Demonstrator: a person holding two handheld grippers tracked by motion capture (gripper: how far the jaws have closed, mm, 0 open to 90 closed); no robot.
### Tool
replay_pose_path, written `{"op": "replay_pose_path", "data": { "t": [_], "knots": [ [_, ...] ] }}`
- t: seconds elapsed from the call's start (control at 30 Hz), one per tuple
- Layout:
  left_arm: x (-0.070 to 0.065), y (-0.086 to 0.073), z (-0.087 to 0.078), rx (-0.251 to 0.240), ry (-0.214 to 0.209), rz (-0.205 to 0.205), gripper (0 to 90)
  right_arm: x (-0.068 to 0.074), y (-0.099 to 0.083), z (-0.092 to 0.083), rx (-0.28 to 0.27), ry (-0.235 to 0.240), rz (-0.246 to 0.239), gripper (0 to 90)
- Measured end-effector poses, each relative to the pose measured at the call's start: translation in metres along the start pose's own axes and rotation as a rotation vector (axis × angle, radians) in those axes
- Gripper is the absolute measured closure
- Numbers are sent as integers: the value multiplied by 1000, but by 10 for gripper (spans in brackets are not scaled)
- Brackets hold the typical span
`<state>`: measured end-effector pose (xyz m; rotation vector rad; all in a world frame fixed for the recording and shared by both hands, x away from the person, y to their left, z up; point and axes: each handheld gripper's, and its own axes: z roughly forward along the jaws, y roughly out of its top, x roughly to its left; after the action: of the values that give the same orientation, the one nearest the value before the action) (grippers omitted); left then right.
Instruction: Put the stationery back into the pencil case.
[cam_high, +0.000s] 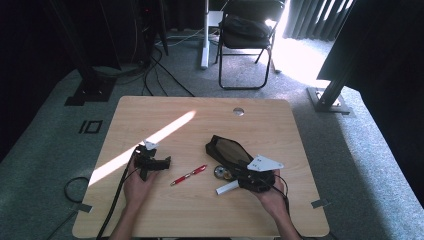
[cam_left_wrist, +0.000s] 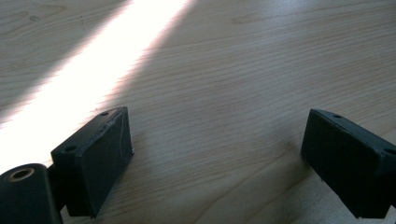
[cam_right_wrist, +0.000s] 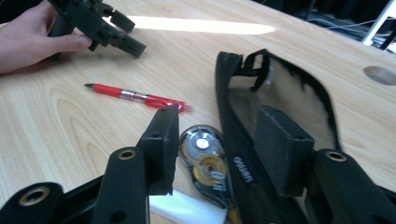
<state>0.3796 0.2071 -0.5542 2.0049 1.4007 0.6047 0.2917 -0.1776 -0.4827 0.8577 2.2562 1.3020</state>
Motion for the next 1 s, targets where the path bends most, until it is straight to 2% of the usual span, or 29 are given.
{"op": "replay_pose_path", "data": {
  "t": [0.23,0.63,0.87,1.0],
  "knots": [
    [0,0,0,0,0,0,89,10,-2,10,18,28,-12,512],
    [0,0,0,0,0,0,89,27,-11,33,65,64,-10,581],
    [0,0,0,0,0,0,89,30,-14,40,85,74,-2,572],
    [0,0,0,0,0,0,89,35,-16,48,100,103,-1,521]
  ]
}}
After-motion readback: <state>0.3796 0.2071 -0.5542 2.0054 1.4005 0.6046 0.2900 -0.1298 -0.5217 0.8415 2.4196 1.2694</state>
